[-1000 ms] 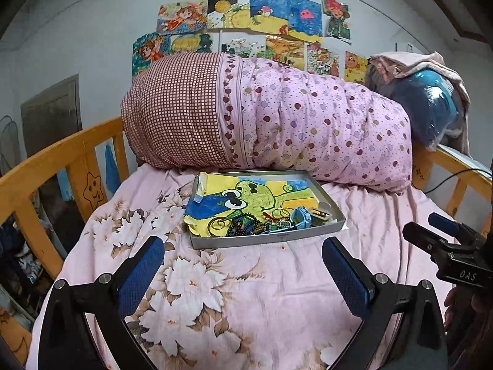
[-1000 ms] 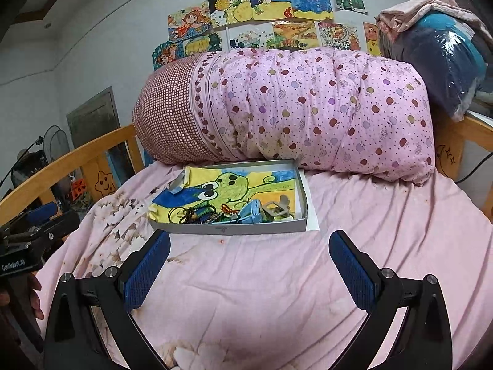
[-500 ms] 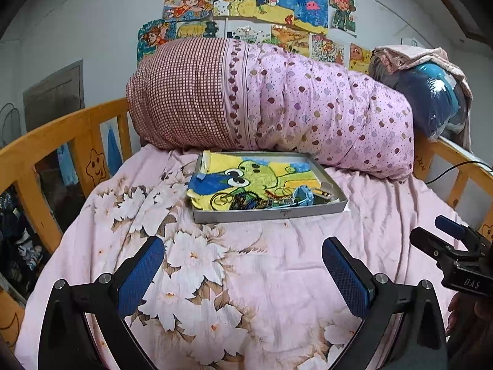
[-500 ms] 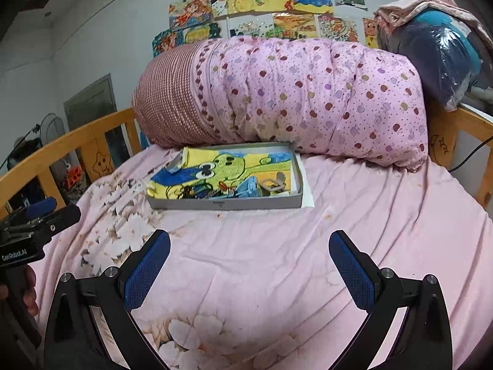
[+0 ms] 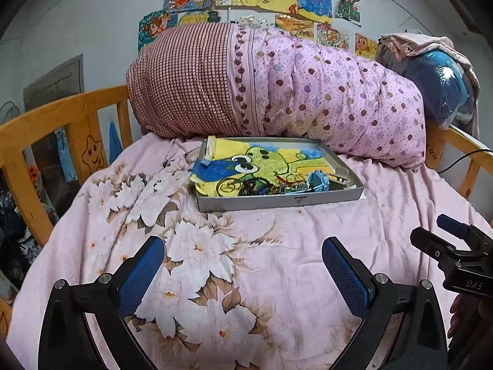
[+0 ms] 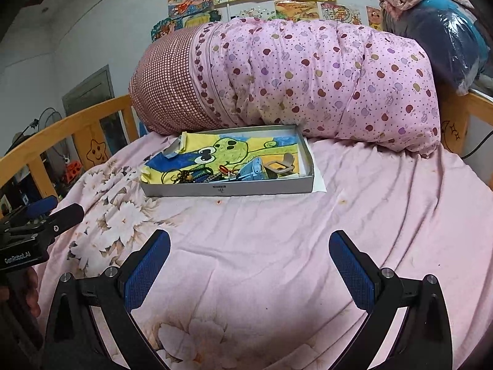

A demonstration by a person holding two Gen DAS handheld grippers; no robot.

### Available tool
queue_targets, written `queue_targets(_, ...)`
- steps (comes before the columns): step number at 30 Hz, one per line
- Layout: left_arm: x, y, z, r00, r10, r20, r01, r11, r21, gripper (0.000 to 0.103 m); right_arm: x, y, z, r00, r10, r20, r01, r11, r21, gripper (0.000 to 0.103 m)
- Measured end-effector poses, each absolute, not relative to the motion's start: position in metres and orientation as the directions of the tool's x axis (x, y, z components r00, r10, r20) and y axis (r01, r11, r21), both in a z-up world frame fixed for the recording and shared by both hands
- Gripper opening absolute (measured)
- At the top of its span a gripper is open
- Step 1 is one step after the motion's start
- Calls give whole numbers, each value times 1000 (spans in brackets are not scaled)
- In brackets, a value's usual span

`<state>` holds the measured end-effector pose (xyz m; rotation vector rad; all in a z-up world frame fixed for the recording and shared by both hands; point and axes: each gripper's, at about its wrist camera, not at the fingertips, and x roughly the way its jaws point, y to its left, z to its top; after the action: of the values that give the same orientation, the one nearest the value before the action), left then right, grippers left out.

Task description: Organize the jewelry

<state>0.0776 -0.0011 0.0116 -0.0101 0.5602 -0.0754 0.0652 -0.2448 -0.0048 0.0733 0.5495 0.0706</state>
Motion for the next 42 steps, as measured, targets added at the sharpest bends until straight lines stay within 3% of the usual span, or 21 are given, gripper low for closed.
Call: queue_targets(42,85,4,-8,819,-61,-570,51,998,-34,103,74,-249,-13,837,72,-542,-17,994,105,101)
